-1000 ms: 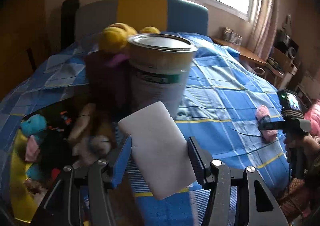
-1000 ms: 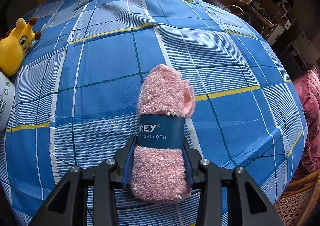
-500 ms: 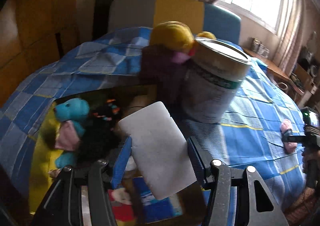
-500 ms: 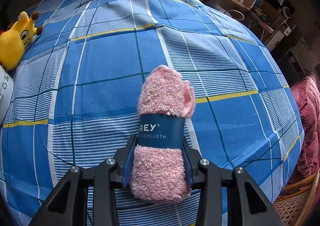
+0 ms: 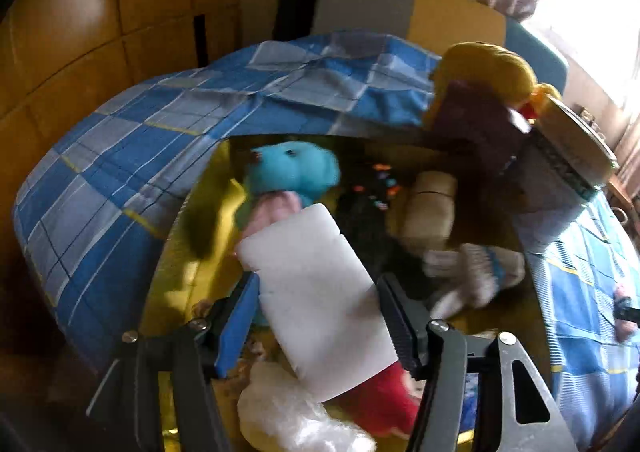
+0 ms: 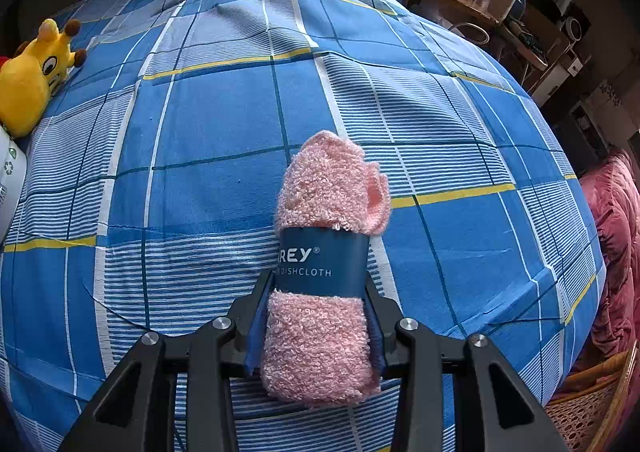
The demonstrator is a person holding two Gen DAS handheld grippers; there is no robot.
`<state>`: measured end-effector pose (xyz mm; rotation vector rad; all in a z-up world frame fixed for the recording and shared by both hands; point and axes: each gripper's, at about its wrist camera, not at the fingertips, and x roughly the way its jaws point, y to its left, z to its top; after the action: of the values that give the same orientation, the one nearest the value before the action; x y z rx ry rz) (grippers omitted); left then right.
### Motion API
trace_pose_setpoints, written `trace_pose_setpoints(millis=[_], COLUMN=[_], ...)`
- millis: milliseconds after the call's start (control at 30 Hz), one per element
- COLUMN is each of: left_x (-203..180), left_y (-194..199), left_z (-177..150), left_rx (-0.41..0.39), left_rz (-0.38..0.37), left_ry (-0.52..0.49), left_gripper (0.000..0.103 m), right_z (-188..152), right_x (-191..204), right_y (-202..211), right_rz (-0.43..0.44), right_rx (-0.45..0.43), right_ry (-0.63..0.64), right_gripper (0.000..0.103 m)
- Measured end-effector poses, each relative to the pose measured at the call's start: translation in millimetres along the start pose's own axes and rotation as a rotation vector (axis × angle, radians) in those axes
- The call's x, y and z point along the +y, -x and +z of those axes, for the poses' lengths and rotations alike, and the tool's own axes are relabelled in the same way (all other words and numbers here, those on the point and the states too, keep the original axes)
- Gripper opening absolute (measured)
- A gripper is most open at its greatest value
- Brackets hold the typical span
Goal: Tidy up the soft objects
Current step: 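Carry the white sponge into the gold tray and open the left tool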
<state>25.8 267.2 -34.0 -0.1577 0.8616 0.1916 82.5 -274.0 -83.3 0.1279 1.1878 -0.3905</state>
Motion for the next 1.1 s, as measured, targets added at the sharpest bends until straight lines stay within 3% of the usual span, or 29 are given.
trace_pose_setpoints(millis=[200, 333, 633, 900, 1100], left_x=[11.6, 8.8, -1.1, -17.0, -25.7], left_y=[-9.6, -1.4, 33.7, 51.2, 54.9], left_z=[-4.8, -7.4, -5.6, -7.3, -11.5], left_rx=[0.031, 0.010, -0.083, -0.111, -0.113], left_rz=[0.018, 0.048, 0.050, -0.024, -0.055], left_ry=[0.037, 0.028, -0.004, -0.035, -0.064], left_gripper=[0.075, 0.082, 0.083, 0.083, 0.083], right_z=[0.1, 0.1, 1.1, 2.5, 12.7], right_x=[0.5, -0.1, -2.0, -1.8, 4.4], right_y=[0.2, 0.1, 0.9, 0.9, 13.8], right_rz=[-0.005, -0.005, 0.004, 0.002, 0.112], right_rx=[-0.002, -0.002, 0.002, -0.002, -0.048], right_ry=[0.008, 0.008, -0.002, 0.001, -0.016], right_gripper=[0.040, 0.040, 0.039, 0.037, 0.035])
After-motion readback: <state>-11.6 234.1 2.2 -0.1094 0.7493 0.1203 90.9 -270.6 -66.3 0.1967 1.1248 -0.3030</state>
